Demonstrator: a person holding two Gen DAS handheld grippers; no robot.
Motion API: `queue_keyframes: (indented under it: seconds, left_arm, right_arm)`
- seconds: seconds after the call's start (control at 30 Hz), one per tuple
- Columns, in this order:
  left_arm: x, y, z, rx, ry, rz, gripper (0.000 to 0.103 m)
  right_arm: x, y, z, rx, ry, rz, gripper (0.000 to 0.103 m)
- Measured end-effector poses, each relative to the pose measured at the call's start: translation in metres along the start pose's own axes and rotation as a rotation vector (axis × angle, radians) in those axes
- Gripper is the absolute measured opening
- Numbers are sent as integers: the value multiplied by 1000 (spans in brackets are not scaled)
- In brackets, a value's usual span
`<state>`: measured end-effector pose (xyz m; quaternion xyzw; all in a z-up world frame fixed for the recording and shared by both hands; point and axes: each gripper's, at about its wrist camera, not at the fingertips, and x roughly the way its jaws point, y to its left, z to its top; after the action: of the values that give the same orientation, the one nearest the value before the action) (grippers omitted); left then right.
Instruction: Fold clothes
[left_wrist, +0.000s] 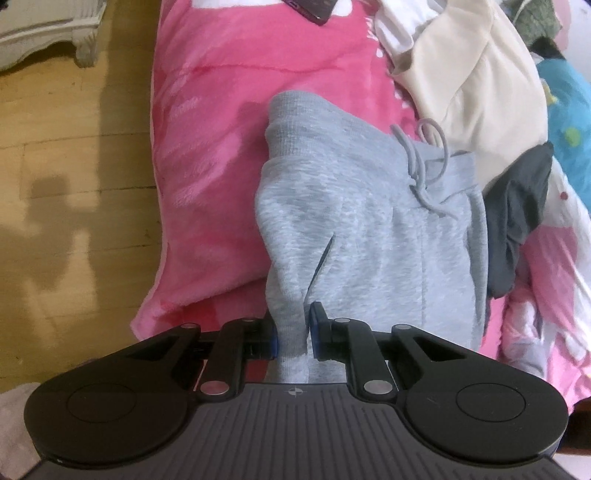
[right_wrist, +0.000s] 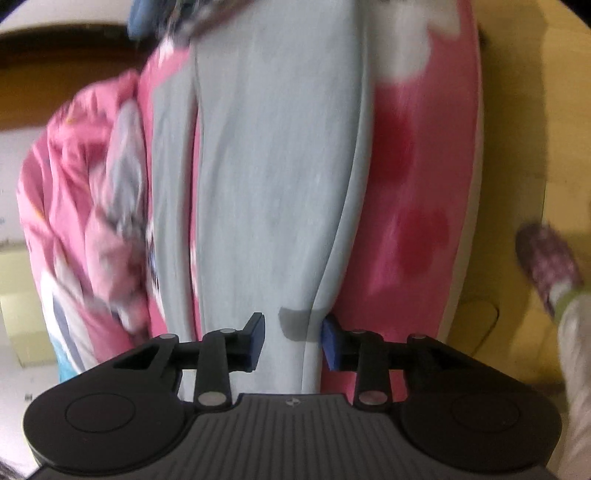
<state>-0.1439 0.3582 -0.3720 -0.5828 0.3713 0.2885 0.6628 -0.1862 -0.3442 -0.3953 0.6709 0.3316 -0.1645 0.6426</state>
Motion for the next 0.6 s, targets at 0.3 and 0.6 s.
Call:
queue_keyframes:
  seconds: [0.3, 0.6]
  left_arm:
    - [3, -26, -11, 112, -9, 66, 14]
    - [-21, -63, -19, 184, -50, 96, 7]
  right_arm:
    - [1, -16, 40, 11, -9, 27, 9]
    - [-19, 59, 52, -142, 53, 107, 4]
